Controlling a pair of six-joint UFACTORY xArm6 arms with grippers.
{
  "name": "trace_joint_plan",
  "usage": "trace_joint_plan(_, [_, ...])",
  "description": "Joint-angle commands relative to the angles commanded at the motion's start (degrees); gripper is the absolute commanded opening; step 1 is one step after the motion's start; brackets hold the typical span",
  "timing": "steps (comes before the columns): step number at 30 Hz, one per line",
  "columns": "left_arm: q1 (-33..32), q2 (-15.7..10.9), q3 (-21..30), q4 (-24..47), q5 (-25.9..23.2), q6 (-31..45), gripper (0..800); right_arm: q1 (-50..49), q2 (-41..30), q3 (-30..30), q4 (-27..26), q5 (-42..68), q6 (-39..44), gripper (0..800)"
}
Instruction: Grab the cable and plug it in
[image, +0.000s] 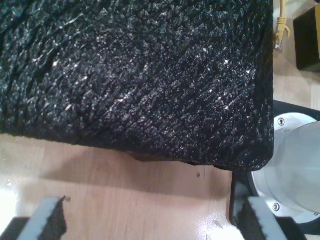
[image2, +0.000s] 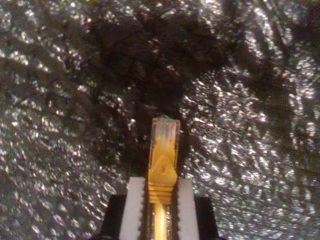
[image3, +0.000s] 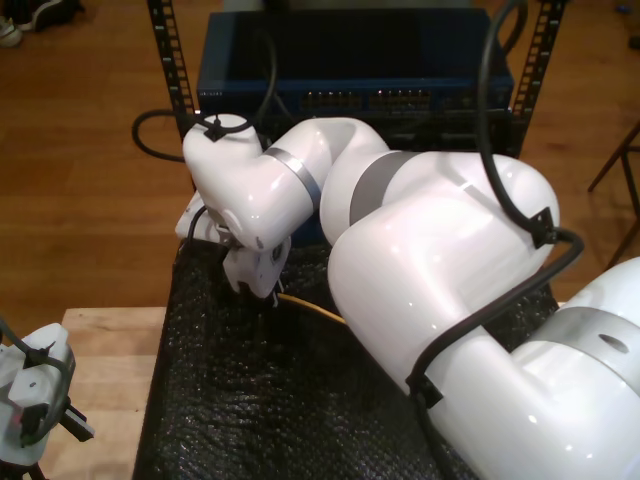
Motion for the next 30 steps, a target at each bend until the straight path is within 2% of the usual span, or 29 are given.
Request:
trace_joint_plan(6, [0.0, -0.09, -0.18, -0.09, 0.53, 0.09, 800, -0.26, -4.13, 1.05, 0.62, 0.18, -8.35, 6])
trace_joint_plan(15, [0.0, -0.09, -0.35, -0.18, 0.79, 0.18, 800, -1.85, -12.22, 8.97, 1.23, 0.09, -17.14, 6])
trace_joint_plan(24, [-1.05, 0.18, -0.44, -1.41, 1.14, 0.09, 800, -7.3, -21.71, 17.76, 12.75, 0.09, -29.63, 6])
trace_joint_plan(30, [-5.01, 0.18, -0.44, -6.68, 2.81, 0.0, 799, -10.46, -28.4, 23.56, 16.18, 0.09, -34.81, 6])
